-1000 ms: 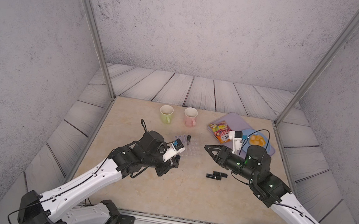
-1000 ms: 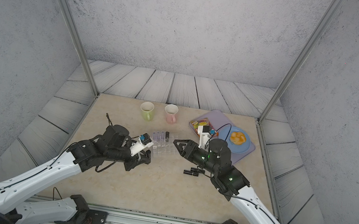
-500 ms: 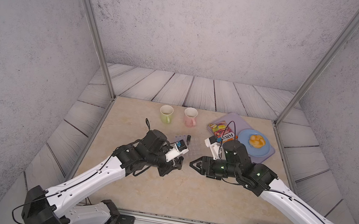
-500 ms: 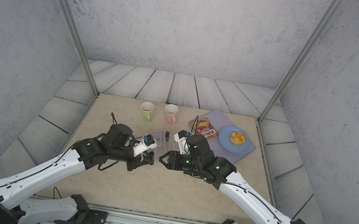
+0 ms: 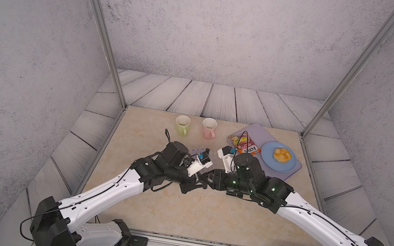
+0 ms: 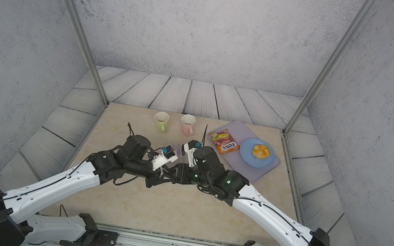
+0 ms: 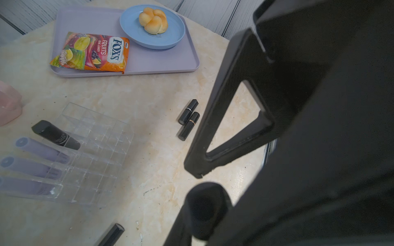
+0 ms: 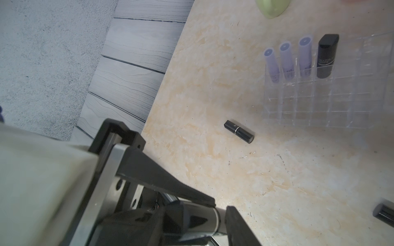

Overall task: Arrange the lipsticks in the organizer
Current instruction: Pick up the lipstick at the center of the board.

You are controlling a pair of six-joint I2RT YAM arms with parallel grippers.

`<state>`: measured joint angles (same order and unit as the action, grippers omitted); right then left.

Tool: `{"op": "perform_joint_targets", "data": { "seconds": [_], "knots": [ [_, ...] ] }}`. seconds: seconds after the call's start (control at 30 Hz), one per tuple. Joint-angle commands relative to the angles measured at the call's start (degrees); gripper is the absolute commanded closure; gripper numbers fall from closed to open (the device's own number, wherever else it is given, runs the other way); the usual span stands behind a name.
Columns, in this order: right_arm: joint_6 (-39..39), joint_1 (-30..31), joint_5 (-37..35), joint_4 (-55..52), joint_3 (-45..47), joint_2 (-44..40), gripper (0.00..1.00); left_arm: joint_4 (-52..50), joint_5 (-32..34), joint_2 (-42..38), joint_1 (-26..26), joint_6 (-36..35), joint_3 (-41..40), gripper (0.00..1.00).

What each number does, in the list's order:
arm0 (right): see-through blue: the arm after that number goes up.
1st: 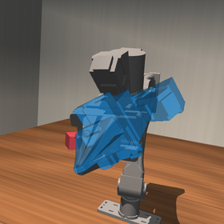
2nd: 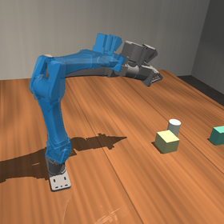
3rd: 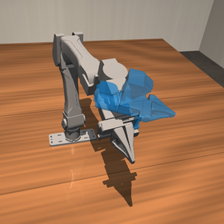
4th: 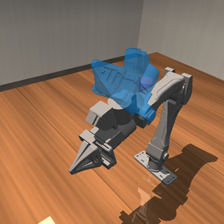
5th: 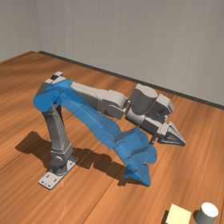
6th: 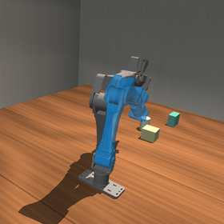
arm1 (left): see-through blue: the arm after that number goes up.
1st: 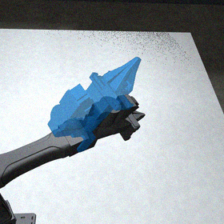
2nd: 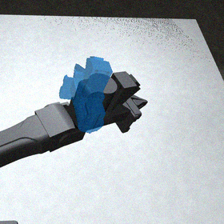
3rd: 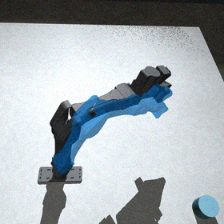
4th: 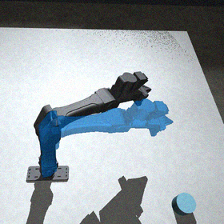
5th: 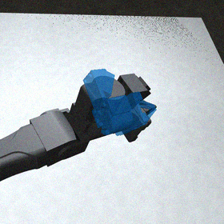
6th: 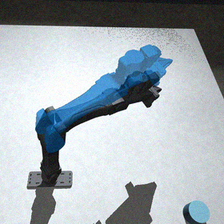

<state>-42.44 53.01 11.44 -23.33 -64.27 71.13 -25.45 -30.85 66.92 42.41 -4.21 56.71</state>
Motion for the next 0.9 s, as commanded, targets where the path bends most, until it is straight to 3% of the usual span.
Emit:
{"op": "perform_joint_targets", "data": {
  "seconds": [0.0,0.27,0.5,0.67,0.87],
  "knots": [
    [1.0,1.2,-7.7,-1.8,-1.3,0.7,0.56,1.3,-2.7,0.6,0.3,1.7,2.2,1.0],
    [1.5,2.5,-10.9,-4.0,-3.7,3.1,0.65,-0.2,-2.4,1.5,0.3,1.7,3.2,1.0],
    [0.5,2.7,-13.0,-4.7,-3.5,3.3,0.81,-1.0,-0.8,1.9,0.3,2.0,4.4,0.99],
    [-0.5,2.6,-19.6,-2.8,-1.5,1.7,0.9,-1.5,3.9,0.2,-0.1,5.6,5.7,0.63],
    [5.7,-1.8,-26.6,3.4,0.7,-0.5,1.0,-5.7,7.9,-4.3,-8.0,10.5,7.8,0.42]
  ]
}}
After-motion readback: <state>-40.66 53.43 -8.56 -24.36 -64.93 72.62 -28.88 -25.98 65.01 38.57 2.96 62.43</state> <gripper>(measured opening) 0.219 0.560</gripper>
